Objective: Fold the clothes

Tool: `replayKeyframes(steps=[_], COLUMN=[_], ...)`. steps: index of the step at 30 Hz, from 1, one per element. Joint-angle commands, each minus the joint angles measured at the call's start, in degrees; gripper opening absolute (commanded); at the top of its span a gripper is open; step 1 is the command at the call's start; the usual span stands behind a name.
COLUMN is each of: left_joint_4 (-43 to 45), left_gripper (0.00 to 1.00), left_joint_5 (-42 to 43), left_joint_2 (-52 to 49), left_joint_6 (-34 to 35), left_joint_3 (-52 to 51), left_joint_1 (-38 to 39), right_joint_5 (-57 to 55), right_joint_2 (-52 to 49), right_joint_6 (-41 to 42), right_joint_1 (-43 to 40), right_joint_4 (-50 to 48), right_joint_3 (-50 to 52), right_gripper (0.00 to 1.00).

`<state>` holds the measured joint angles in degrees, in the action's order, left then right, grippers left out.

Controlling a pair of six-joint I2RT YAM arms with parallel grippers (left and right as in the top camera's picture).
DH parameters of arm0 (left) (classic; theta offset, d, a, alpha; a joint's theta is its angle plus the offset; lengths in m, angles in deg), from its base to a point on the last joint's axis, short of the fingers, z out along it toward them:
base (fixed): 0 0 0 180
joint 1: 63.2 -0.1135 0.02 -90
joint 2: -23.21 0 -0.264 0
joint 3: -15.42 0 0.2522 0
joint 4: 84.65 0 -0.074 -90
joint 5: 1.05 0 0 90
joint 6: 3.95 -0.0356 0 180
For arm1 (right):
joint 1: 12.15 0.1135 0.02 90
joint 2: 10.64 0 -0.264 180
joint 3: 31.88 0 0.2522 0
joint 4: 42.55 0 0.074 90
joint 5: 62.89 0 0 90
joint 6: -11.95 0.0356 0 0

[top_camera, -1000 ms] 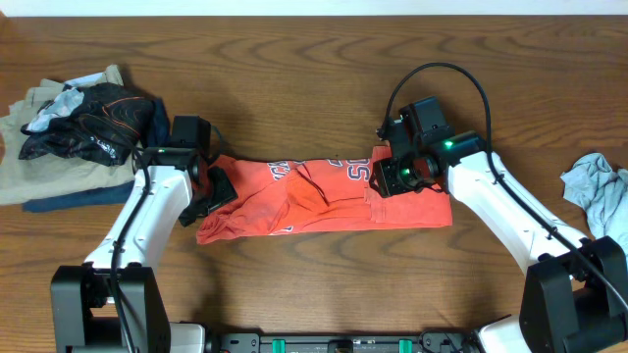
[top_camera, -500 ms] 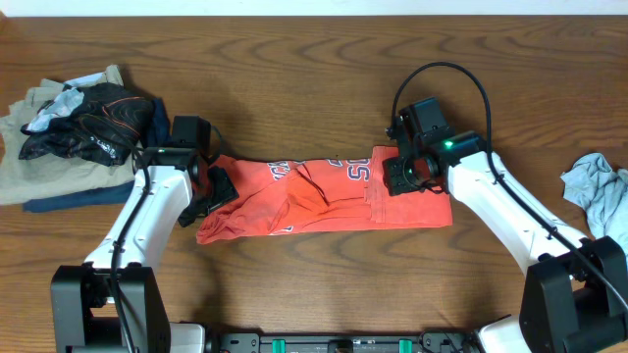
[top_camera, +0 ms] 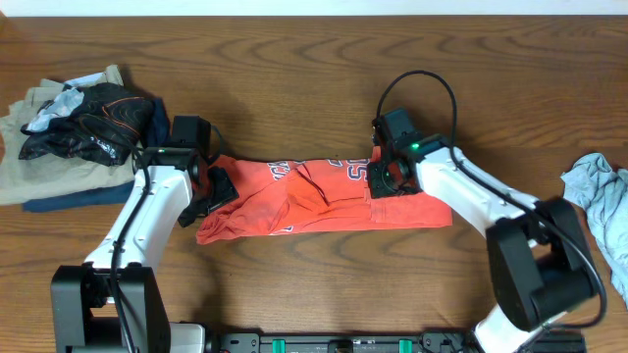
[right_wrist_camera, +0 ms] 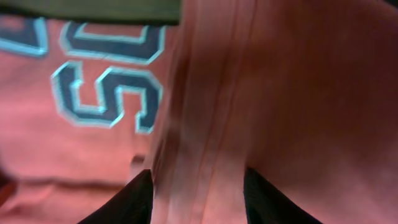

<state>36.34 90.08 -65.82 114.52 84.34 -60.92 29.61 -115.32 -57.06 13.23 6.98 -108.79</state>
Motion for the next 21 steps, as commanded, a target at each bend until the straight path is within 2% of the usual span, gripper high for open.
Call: replayKeyframes(steps=[1,8,11,12,21], left_joint_4=[-0.37,-0.37,-0.37,-0.37,-0.57], left_gripper=[0.73,0.73,0.73,0.73,0.73], left_joint_5=[-0.26,-0.26,-0.26,-0.24,-0.24], left_joint_2=[0.26,0.26,0.26,0.26,0.26], left_joint_6=[-0.31,-0.31,-0.31,-0.31,-0.31], left_joint_3=[0.57,0.57,0.57,0.57,0.57], left_joint_1=[-0.28,-0.28,-0.28,-0.28,-0.28], right_joint_5=[-1.60,-1.40,-0.96,-0.96,3.63], right_joint_2=[-2.21,-2.80,-2.80,-2.80,0.55], right_joint_6=[4.33,4.31,4.31,4.31,0.83], right_joint_1=[1.25,1.60,1.75,1.75,1.75], right_joint_4=[-0.94,-1.36,-1.33,-1.36,-1.27], right_joint_3=[-0.46,-0.46,-0.46,-0.46,-1.49], right_gripper=[0.44,0.37,0.04,0.01,0.01])
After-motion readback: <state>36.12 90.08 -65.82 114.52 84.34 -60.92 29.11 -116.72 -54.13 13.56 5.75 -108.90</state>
